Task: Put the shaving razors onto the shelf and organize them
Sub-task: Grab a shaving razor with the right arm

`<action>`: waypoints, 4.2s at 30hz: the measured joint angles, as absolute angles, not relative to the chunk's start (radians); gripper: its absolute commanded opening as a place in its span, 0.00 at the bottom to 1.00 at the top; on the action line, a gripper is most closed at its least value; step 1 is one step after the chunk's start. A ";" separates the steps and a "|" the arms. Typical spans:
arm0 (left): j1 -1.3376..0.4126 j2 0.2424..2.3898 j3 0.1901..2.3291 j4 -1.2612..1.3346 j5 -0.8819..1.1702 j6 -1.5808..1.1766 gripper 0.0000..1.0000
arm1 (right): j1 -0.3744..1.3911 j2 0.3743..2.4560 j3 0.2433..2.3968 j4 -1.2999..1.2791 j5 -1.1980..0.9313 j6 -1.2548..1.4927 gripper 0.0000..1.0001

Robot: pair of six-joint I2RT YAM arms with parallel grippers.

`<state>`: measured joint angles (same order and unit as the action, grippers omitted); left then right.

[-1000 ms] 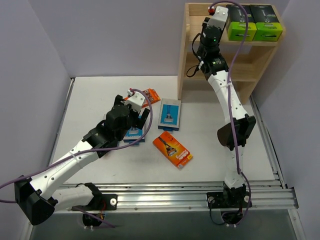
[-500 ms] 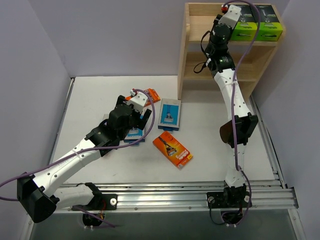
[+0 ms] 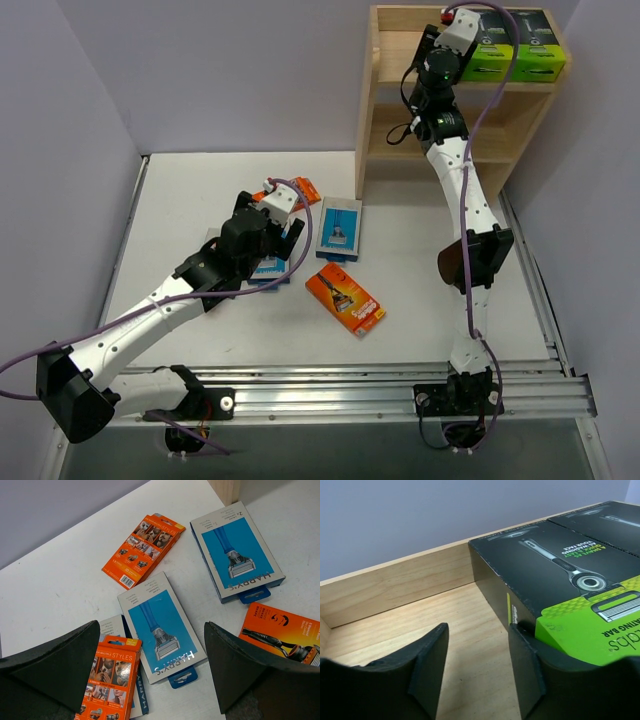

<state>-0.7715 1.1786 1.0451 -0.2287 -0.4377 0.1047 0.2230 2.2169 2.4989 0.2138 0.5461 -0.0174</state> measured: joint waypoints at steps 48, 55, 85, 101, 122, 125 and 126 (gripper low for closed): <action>-0.764 1.029 0.999 -0.171 -0.571 0.178 0.94 | 0.709 1.225 1.388 0.318 0.489 -0.029 0.52; -0.826 0.984 0.952 -0.132 -0.577 0.192 0.94 | 0.988 1.177 1.072 0.276 0.640 0.134 0.52; -0.870 0.672 0.782 -0.172 -0.790 0.155 0.94 | 1.098 1.487 0.644 0.746 0.460 0.938 0.52; -0.886 0.603 0.779 -0.162 -0.799 0.157 0.94 | 0.974 1.800 0.828 0.961 0.135 1.028 0.58; -0.937 0.564 0.760 -0.154 -0.810 0.175 0.94 | 0.956 2.114 1.192 0.870 -0.024 1.069 0.57; -0.942 0.563 0.759 -0.154 -0.811 0.178 0.94 | 0.960 2.135 1.204 0.862 -0.032 1.080 0.57; -0.942 0.561 0.759 -0.154 -0.812 0.179 0.94 | 0.962 2.141 1.208 0.858 -0.033 1.083 0.57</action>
